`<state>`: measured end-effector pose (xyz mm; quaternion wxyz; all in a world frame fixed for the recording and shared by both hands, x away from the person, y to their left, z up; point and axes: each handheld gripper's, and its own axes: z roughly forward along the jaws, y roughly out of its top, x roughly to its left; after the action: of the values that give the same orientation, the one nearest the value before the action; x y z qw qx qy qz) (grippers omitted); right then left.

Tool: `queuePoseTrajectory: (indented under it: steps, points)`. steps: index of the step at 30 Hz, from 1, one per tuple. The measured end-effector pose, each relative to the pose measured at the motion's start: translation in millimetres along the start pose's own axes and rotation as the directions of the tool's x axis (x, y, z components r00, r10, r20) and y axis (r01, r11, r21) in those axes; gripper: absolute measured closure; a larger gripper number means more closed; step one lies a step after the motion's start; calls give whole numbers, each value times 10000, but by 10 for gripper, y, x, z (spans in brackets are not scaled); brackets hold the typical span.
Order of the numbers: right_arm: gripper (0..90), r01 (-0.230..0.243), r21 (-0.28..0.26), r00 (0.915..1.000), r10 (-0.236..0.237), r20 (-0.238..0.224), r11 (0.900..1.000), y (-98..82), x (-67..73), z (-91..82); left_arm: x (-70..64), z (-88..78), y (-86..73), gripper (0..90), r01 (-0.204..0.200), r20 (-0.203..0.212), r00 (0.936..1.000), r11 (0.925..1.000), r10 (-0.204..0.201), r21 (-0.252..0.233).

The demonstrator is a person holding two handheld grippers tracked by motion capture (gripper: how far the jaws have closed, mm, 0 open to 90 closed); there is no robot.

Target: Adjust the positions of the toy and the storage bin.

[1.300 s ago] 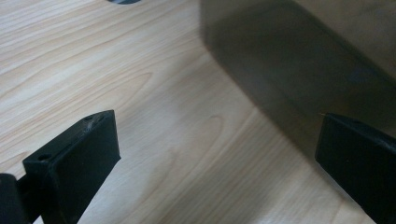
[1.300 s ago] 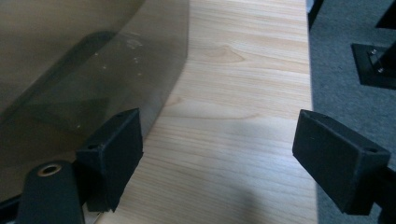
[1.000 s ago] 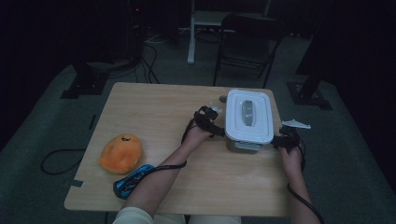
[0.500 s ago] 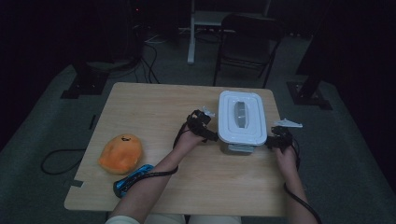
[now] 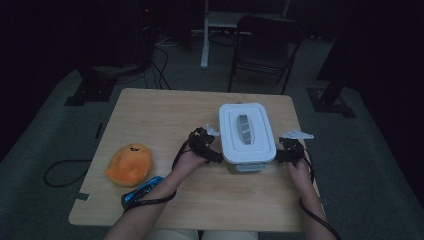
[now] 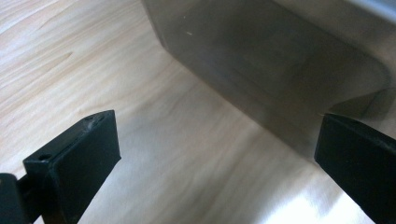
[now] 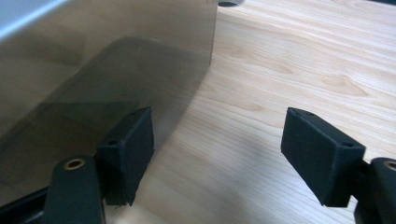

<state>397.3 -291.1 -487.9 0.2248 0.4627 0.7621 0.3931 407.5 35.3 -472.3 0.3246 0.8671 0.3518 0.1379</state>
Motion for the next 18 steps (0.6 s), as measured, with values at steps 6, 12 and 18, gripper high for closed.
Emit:
queuePoseTrajectory:
  steps: [6, 12, 18]
  points:
    - [257, 345, 27, 9985, -344, -420, 9994, -34, 130, -16, -53, -151, -146, 6, -75, -8, 10000, 10000, 75, 39]
    - [254, 699, 83, 9942, -689, -831, 9975, -149, 215, -63, -147, -221, -298, 6, -44, 247, 9997, 10000, 46, -55]
    - [200, 504, 164, 9948, -487, -894, 9986, -196, 186, -49, -66, -148, -342, 5, 109, 408, 9991, 9999, -110, 20]
